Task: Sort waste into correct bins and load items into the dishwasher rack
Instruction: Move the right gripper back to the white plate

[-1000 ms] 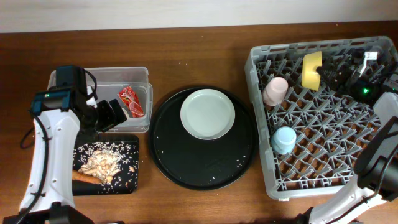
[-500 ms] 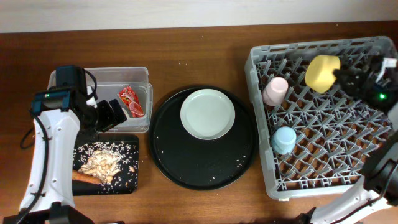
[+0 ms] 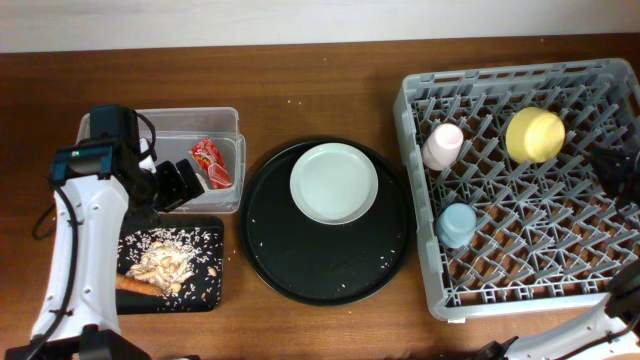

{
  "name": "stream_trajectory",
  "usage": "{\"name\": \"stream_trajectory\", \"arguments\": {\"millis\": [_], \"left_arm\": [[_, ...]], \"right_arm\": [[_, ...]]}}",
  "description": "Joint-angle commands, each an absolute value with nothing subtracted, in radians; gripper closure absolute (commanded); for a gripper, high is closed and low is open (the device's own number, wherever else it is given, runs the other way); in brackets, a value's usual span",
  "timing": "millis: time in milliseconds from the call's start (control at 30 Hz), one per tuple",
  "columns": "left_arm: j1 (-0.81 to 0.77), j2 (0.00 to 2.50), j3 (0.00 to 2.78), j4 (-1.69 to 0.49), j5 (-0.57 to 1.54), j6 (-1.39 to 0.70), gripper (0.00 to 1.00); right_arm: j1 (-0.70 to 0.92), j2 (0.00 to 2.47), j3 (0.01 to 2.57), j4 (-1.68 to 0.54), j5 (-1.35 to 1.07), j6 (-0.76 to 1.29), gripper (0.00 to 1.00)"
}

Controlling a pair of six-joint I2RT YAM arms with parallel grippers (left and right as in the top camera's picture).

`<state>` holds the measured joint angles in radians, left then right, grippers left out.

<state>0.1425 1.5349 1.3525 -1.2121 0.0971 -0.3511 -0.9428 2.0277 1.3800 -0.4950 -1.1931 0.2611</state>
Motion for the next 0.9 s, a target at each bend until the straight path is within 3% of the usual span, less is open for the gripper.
{"name": "stream_trajectory", "arguments": {"millis": [0,133,233,400,567,767,867], "left_arm": [[0.143,1.514,1.358,-1.213,0.101,-0.343,0.01],[0.143,1.514,1.358,-1.213,0.100,-0.343,0.01],[0.143,1.514,1.358,-1.213,0.100,-0.343,0.01],[0.143,1.514,1.358,-1.213,0.101,-0.342,0.01],[0.143,1.514,1.358,-1.213,0.101,-0.342,0.01],[0.143,1.514,1.358,-1.213,0.100,-0.343,0.01],[0.143,1.514,1.358,-1.213,0.101,-0.343,0.01]], "right_arm": [[-0.826,1.860,1.380,-0.498,-1.176,0.262,0.82],[-0.531,1.637,1.380,-0.598,-0.879,0.139,0.82],[-0.118,1.522,1.380,-0.699,-0.408,0.081,0.81],[0.439,1.720,1.380,-0.683,-0.070,0.086,0.72],[0.560,1.922,1.380,-0.611,-0.105,0.086,0.72],[0.662,1.949,1.380,-0.559,-0.223,0.088,0.72],[0.702,1.959,1.379,-0.542,-0.167,0.112,0.72]]}}
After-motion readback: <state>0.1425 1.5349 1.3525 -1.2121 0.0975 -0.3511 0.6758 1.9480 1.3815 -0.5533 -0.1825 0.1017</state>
